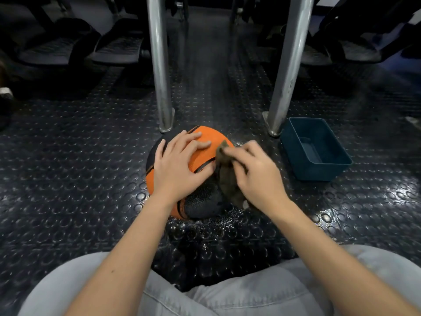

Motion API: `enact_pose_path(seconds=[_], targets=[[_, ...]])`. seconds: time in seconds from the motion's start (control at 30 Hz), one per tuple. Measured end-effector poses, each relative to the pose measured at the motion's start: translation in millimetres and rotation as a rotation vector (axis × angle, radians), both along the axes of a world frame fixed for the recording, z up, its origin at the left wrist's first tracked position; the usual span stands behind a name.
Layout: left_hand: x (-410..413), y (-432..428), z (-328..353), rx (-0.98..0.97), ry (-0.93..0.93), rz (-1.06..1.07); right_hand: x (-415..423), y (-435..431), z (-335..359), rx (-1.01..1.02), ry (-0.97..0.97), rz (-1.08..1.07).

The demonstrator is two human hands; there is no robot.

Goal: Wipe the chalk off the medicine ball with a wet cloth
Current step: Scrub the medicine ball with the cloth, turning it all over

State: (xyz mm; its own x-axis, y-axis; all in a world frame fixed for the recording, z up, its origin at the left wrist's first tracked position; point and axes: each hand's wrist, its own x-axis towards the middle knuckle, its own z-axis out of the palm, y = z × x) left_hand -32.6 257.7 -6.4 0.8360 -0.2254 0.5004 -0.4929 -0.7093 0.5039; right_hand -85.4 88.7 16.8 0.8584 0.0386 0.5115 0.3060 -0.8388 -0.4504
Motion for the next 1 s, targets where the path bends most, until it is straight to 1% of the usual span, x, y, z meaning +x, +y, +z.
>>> enact_pose_path(seconds=[0.03, 0.07, 0.1, 0.13, 0.17, 0.2, 0.27, 0.3, 0.33, 0.37, 0.4, 0.53, 0.57, 0.6, 0.67, 0.7, 0.73, 0.77, 0.87, 0.9, 0.93, 1.0], targets=[[-0.1, -1.1, 0.2, -0.001, 0.003, -0.003, 0.5, 0.5, -5.2, 0.001, 0.075, -0.031], [-0.6, -1.8, 0.4, -0.002, 0.010, -0.009, 3.3, -6.1, -9.0, -0.038, 0.183, -0.107], [-1.0, -2.5, 0.5, -0.006, 0.011, -0.012, 8.3, -16.7, -11.7, -0.106, 0.276, -0.209], [-1.4, -2.9, 0.1, -0.012, 0.008, -0.007, 11.5, -27.0, -10.2, -0.161, 0.328, -0.293], [-1.6, -3.3, -0.4, -0.015, 0.005, -0.005, 11.7, -32.6, -6.0, -0.158, 0.332, -0.346], [-0.9, -3.2, -0.4, -0.018, 0.004, -0.002, 11.2, -32.7, -1.0, -0.095, 0.254, -0.344], [-0.3, -1.6, -1.1, -0.018, 0.012, 0.014, 5.4, -19.8, 4.0, 0.024, 0.055, -0.181], [0.3, -0.8, -1.4, -0.013, 0.014, 0.018, 0.8, -11.3, 1.6, 0.043, 0.005, -0.083], [1.0, 0.1, -1.7, -0.013, 0.015, 0.018, -4.2, -3.0, -4.2, 0.033, 0.000, -0.004], [1.8, 0.4, -1.5, -0.016, 0.019, 0.013, -7.7, 2.6, -11.6, 0.018, 0.040, 0.025], [2.0, 0.0, -0.9, -0.018, 0.026, 0.009, -8.0, 2.4, -18.0, 0.007, 0.094, -0.001], [0.5, -1.6, -0.1, -0.012, 0.034, 0.011, 6.4, -26.7, -17.5, -0.067, 0.335, -0.327], [0.7, -0.9, -0.5, -0.015, 0.033, 0.010, 7.5, -28.8, -12.8, -0.040, 0.321, -0.350], [0.9, 0.2, -1.0, -0.021, 0.034, 0.013, 6.5, -25.4, -8.5, 0.007, 0.228, -0.309], [2.0, 1.9, -1.3, -0.016, 0.038, 0.026, -0.6, -9.9, -1.9, 0.095, 0.031, -0.130], [2.9, 2.3, -1.0, -0.013, 0.041, 0.030, -4.5, -1.8, -4.0, 0.095, -0.004, -0.047], [3.3, 2.4, -0.3, -0.013, 0.044, 0.028, -6.7, 3.5, -9.6, 0.072, 0.030, -0.010], [2.9, 2.1, 0.0, -0.019, 0.045, 0.024, -5.5, 1.9, -17.4, 0.051, 0.113, -0.037], [0.5, 2.1, 0.3, -0.032, 0.034, 0.013, 7.0, -27.8, -29.2, -0.045, 0.429, -0.288], [0.0, 2.3, -0.5, -0.031, 0.030, 0.011, 9.1, -34.2, -26.6, -0.059, 0.460, -0.337], [0.3, 2.2, -0.7, -0.031, 0.028, 0.008, 10.2, -34.8, -22.1, -0.020, 0.411, -0.350], [0.8, 2.7, -1.3, -0.030, 0.029, 0.021, 7.8, -19.0, -10.4, 0.110, 0.171, -0.232]])
